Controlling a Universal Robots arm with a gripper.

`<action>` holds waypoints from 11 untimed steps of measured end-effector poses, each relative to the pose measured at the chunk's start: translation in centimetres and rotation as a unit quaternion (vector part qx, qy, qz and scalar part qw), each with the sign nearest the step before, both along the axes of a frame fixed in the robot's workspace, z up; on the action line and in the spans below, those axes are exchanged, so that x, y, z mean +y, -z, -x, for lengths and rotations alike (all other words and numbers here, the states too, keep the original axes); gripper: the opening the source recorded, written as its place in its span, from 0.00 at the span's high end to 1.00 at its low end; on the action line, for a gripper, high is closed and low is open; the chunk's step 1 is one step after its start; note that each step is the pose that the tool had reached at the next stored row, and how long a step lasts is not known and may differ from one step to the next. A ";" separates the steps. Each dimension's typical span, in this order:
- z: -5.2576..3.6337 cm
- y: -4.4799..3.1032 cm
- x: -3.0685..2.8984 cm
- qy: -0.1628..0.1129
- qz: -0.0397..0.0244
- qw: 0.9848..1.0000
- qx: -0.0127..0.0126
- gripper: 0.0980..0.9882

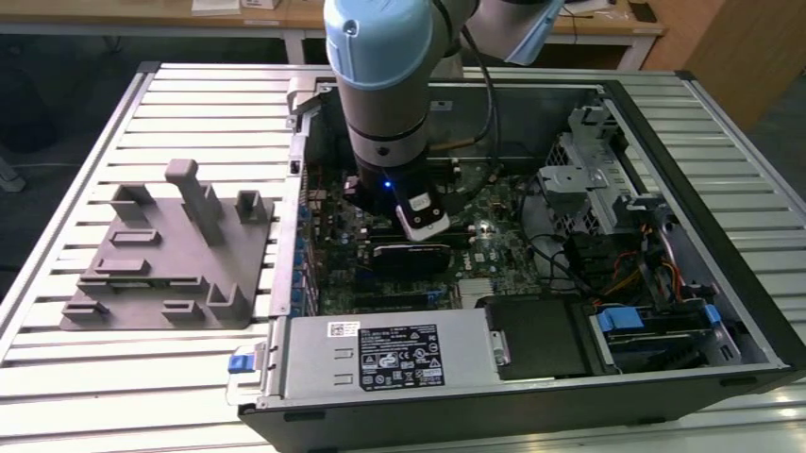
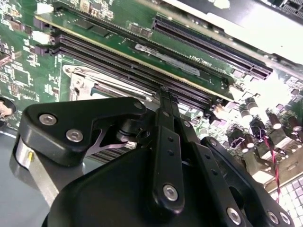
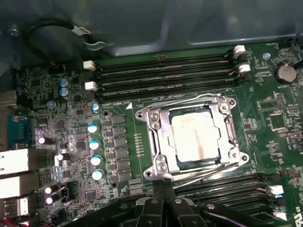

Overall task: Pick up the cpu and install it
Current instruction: 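Install the second cpu locking lever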

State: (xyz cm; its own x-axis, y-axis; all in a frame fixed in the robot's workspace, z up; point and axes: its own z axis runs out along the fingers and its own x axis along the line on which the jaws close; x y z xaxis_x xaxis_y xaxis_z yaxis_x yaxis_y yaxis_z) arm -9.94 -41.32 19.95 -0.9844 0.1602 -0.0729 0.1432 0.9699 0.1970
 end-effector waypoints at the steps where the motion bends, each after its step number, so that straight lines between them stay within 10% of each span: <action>1: 0.11 0.04 0.00 0.000 -0.001 1.000 0.000 0.99; 6: 0.56 0.32 0.00 -0.001 -0.007 1.000 0.000 0.99; 11: 0.56 0.50 0.00 -0.002 -0.027 1.000 0.000 0.99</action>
